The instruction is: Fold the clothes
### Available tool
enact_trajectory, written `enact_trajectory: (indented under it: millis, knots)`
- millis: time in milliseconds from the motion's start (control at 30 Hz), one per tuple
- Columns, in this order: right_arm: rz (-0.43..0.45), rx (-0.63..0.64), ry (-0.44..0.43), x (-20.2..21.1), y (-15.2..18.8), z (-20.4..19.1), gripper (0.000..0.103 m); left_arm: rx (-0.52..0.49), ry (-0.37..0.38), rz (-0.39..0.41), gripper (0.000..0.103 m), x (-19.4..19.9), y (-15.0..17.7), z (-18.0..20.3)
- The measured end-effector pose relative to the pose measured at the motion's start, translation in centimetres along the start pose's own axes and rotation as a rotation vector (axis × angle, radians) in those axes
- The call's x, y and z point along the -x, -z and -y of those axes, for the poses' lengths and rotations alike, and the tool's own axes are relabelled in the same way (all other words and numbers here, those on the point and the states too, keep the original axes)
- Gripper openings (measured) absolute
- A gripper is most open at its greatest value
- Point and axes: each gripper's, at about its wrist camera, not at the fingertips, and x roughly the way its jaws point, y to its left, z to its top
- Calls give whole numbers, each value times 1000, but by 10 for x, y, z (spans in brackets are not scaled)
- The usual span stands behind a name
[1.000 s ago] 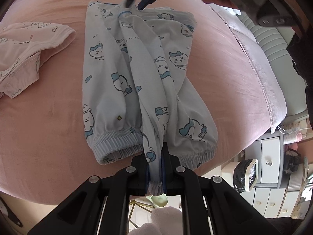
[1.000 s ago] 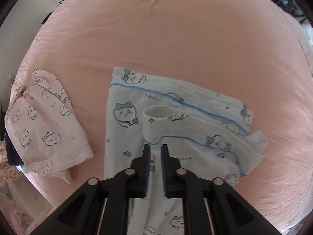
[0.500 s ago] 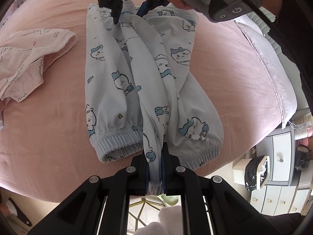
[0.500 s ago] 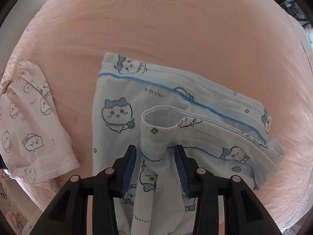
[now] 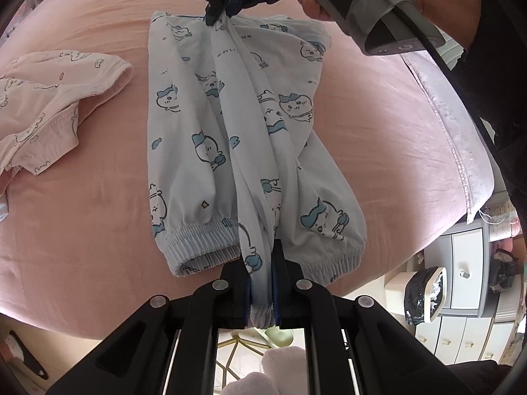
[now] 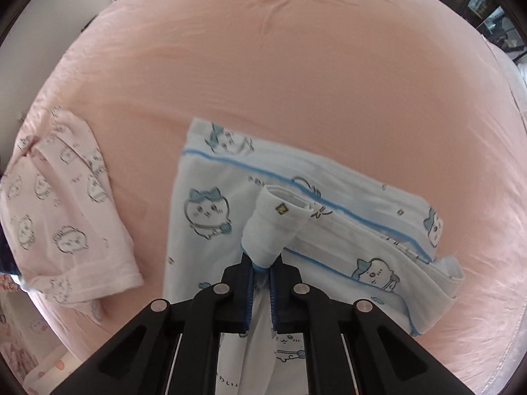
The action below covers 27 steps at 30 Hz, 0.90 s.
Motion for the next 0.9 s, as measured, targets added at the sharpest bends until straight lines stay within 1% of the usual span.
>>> enact_trajectory:
  millis: [167, 367, 500, 667, 767, 800, 867, 900]
  knots:
    - [58, -17, -25, 18, -8, 6, 5, 27, 10, 19, 8, 7, -2, -14]
    - [106, -28, -53, 28, -10, 0, 5, 71, 20, 16, 8, 7, -4, -31]
    - [141, -31, -69, 35, -11, -5, 5, 89, 10, 20, 8, 7, -6, -39]
    - [167, 0, -86, 32, -11, -12, 5, 119, 0, 23, 8, 8, 6, -44]
    - [186, 28, -79, 34, -10, -14, 5, 135, -12, 25, 8, 8, 12, -48]
    - [194, 31, -83, 35, -13, -20, 5, 144, -14, 24, 8, 7, 13, -51]
    - [212, 26, -100, 36, -24, -45, 5, 146, -28, 14, 8, 5, 14, -54]
    - [221, 24, -99, 36, -24, -47, 5, 139, -40, 10, 8, 4, 15, -54]
